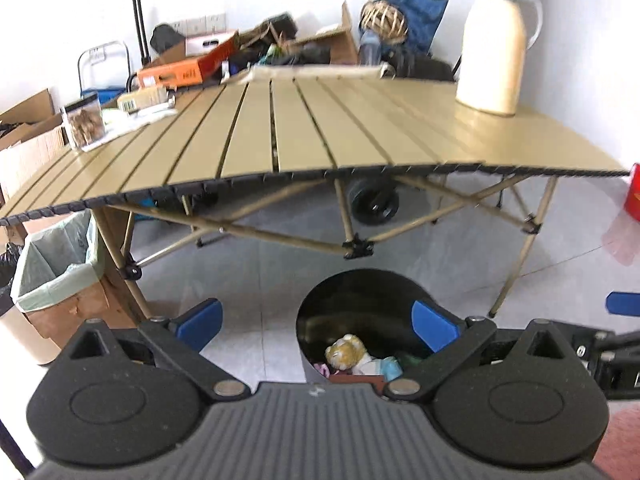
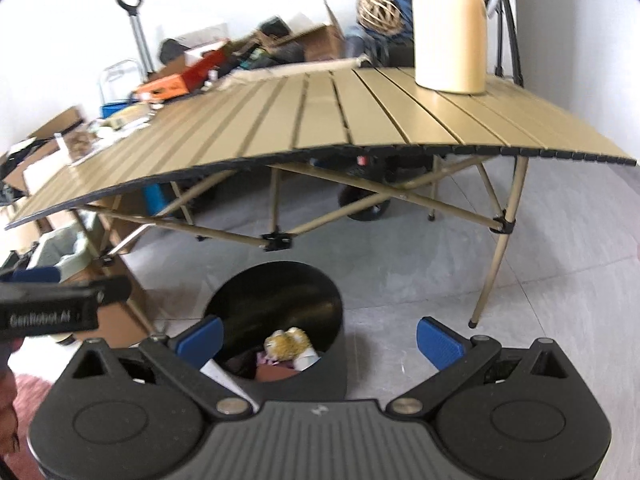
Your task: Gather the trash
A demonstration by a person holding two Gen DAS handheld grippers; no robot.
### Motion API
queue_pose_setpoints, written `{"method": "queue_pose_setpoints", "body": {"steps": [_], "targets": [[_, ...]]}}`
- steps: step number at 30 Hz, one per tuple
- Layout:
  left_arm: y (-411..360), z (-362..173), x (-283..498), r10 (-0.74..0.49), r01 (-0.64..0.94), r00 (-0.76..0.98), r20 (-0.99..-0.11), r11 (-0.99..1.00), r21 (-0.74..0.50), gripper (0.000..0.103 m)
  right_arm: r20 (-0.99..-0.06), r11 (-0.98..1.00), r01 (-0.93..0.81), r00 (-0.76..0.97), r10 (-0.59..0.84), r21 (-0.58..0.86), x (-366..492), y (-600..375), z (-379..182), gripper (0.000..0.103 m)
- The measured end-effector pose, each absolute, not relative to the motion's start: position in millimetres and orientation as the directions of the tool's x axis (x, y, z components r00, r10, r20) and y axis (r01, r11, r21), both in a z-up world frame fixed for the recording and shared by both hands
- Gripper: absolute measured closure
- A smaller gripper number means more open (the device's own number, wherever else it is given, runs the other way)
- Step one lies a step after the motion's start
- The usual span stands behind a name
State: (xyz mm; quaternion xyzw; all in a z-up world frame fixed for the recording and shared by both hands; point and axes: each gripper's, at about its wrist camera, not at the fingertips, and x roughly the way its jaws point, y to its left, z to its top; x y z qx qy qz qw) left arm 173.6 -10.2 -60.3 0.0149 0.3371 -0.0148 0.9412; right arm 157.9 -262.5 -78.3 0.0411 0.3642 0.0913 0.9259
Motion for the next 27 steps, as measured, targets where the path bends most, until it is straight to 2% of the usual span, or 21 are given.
{"method": "queue_pose_setpoints", "body": {"steps": [12, 27], "targets": [[-11.2, -34.2, 89.1, -0.095, 0.096, 0.803, -0.589, 0.995, -0.030, 0.000, -0.605, 0.978, -0.187, 0.770, 0.203, 0.090, 69.0, -255.2, -21.6, 0.000], [-5.1, -32.5, 54.2, -0.087, 0.082, 0.804, -0.588, 0.996, -0.035, 0.000, -0.603, 0.976, -0.192, 0.769, 0.213, 0.100, 40.4, -257.8, -15.3, 0.000]]}}
